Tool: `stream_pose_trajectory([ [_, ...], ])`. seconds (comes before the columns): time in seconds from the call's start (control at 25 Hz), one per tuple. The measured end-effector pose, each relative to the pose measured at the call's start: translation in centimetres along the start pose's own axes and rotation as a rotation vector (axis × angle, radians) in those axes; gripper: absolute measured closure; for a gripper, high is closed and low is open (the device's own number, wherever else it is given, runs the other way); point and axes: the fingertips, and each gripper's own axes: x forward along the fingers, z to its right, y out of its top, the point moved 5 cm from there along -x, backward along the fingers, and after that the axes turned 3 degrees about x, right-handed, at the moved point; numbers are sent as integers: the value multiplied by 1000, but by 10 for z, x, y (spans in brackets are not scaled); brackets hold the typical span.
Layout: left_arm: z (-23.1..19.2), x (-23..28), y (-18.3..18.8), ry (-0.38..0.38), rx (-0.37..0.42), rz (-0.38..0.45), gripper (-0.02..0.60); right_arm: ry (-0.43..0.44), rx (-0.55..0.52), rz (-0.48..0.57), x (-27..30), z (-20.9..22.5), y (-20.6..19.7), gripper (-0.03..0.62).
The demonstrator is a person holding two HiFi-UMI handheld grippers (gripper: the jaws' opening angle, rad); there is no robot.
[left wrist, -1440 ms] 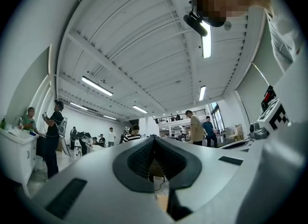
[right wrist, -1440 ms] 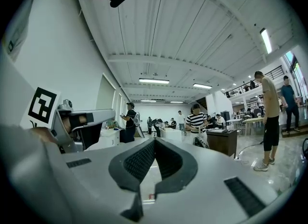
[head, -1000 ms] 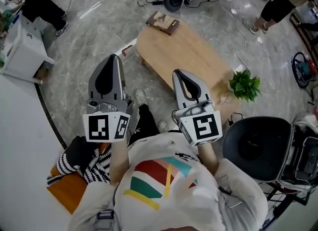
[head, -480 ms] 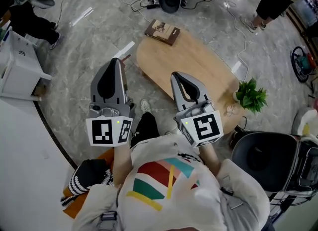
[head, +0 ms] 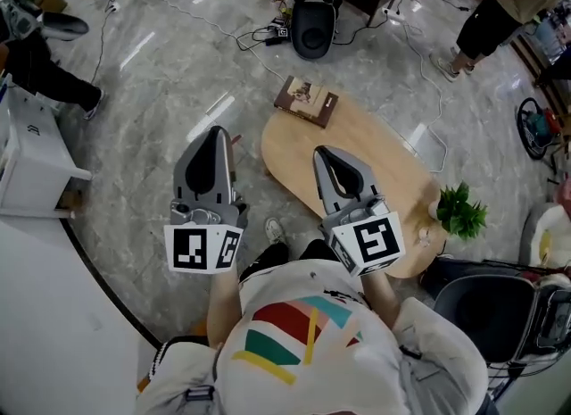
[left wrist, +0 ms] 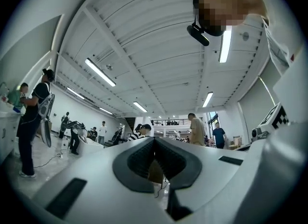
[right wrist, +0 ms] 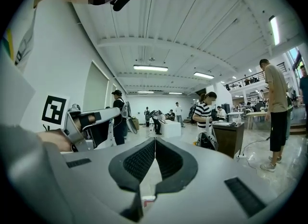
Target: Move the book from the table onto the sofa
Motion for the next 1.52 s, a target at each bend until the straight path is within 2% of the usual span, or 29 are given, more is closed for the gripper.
stream_pose_trajectory([
  [0.16, -28, 22, -28, -6, -48, -44, 574, -24, 40, -46, 25, 5, -11, 580],
  [0.4, -28, 66, -67, -77, -81, -108, 574, -50, 61, -101, 62, 40, -29, 580],
  [0.64, -28, 135, -67, -120, -12, -105, 574, -1, 64, -48, 122, 84, -19, 580],
  [0.84, -20, 206, -53, -201, 91, -81, 574, 9, 118, 42, 161, 137, -9, 580],
  [0.92, -18, 231, -58, -224, 107, -89, 574, 0, 134, 80, 172, 157, -6, 580],
  [1.2, -20, 285, -112, -239, 73, -160, 574, -33, 152, 83, 201, 209, -9, 580],
  [1.36, -39, 314, -158, -265, 66, -162, 574, -51, 183, 111, 228, 228, -38, 580],
  [1.52, -60, 340, -207, -308, 11, -245, 574, -101, 254, 76, 260, 242, -68, 580],
])
